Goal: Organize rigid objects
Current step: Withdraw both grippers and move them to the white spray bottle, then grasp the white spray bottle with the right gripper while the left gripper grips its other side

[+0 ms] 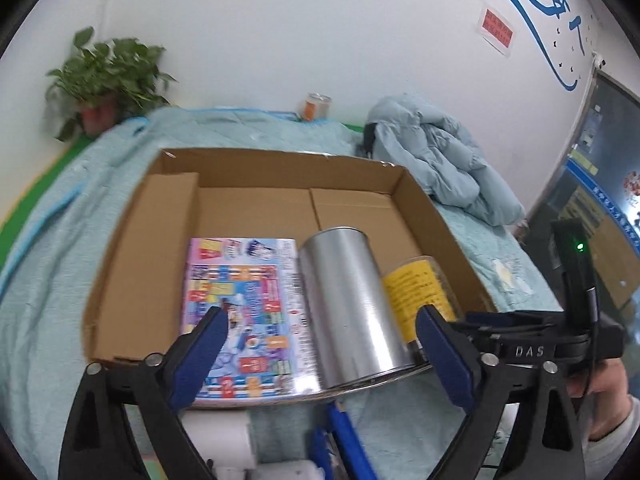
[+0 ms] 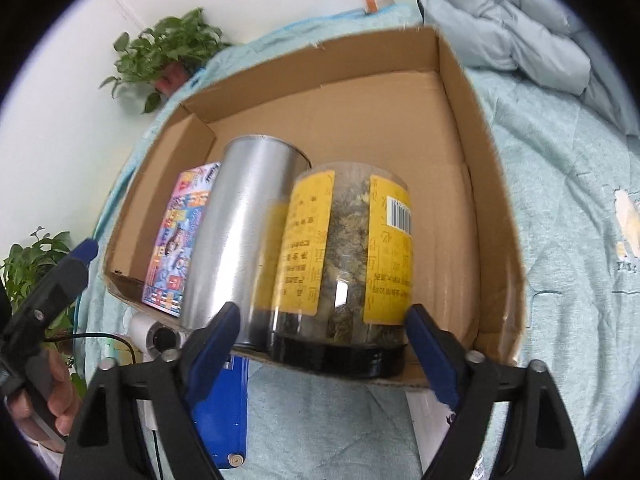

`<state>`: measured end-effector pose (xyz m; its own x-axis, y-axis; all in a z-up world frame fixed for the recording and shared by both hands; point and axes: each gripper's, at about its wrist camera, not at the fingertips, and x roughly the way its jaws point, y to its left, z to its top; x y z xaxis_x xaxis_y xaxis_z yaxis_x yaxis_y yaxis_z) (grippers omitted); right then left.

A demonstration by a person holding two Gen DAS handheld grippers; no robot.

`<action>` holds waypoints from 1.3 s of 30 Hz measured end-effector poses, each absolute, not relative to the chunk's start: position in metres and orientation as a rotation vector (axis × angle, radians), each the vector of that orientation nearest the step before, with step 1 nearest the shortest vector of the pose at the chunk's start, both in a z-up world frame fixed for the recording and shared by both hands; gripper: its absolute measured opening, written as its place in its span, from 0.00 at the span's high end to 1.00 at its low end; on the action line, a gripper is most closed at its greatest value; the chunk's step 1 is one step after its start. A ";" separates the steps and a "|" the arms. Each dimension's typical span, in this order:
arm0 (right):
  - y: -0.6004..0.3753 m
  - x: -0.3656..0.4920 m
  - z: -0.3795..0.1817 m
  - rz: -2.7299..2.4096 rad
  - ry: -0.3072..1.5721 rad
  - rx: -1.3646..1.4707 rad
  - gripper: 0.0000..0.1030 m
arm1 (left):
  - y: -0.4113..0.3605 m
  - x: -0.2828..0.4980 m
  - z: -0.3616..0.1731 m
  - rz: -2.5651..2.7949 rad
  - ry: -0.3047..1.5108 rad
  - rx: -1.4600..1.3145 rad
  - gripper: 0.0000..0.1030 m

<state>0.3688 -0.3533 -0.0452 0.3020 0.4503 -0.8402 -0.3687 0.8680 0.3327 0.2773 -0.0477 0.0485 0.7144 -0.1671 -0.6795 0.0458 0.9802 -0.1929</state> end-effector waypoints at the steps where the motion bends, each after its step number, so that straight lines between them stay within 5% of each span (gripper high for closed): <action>1: -0.354 0.367 -0.044 0.521 1.127 0.064 0.42 | -0.046 0.270 0.049 -0.102 0.750 -0.160 0.04; 7: -0.366 0.347 -0.034 0.540 1.060 0.107 0.42 | -0.047 0.228 0.054 -0.042 0.664 -0.108 0.02; 11: -0.374 0.300 -0.017 0.472 0.837 -0.014 0.01 | -0.057 0.205 0.050 -0.006 0.627 -0.066 0.01; 14: -0.373 0.266 -0.028 0.453 0.767 -0.061 0.01 | -0.059 0.188 0.041 0.008 0.619 -0.057 0.02; 15: -0.374 0.257 -0.033 0.459 0.760 -0.050 0.01 | -0.060 0.181 0.038 0.019 0.618 -0.041 0.18; 16: -0.374 0.248 -0.037 0.465 0.744 -0.040 0.02 | -0.061 0.177 0.035 0.021 0.627 -0.028 0.61; 17: -0.373 0.238 -0.039 0.468 0.719 -0.039 0.17 | -0.062 0.175 0.031 0.013 0.650 -0.022 0.88; 18: -0.372 0.230 -0.040 0.467 0.695 -0.050 0.35 | -0.061 0.173 0.026 0.012 0.693 -0.029 0.98; 19: -0.368 0.225 -0.040 0.450 0.684 -0.074 0.73 | -0.058 0.169 0.023 0.025 0.711 -0.052 0.98; 20: -0.365 0.220 -0.041 0.421 0.680 -0.107 0.89 | -0.058 0.161 0.023 0.043 0.706 -0.058 0.98; 21: -0.364 0.217 -0.042 0.414 0.674 -0.109 0.89 | -0.057 0.158 0.022 0.053 0.700 -0.053 0.93; 22: -0.365 0.210 -0.040 0.420 0.646 -0.090 0.89 | -0.058 0.153 0.021 0.082 0.702 -0.036 0.58; 24: -0.366 0.201 -0.036 0.435 0.602 -0.090 0.66 | -0.058 0.146 0.021 0.137 0.710 -0.018 0.05; 25: -0.366 0.196 -0.033 0.447 0.582 -0.098 0.22 | -0.058 0.138 0.019 0.162 0.669 -0.014 0.00; 26: -0.367 0.191 -0.031 0.466 0.563 -0.091 0.01 | -0.059 0.135 0.017 0.164 0.661 -0.007 0.01; 30: -0.385 0.186 -0.024 0.468 0.508 -0.043 0.01 | -0.068 0.128 0.007 0.148 0.684 0.050 0.01; 39: -0.464 0.245 -0.074 0.415 0.737 -0.010 0.02 | -0.073 0.119 0.001 0.132 0.719 0.027 0.01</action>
<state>0.2448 -0.4639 -0.0737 0.6627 0.3642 -0.6544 -0.3709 0.9187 0.1356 0.1189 -0.0730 0.0011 0.7447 0.1297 -0.6547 -0.1113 0.9913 0.0698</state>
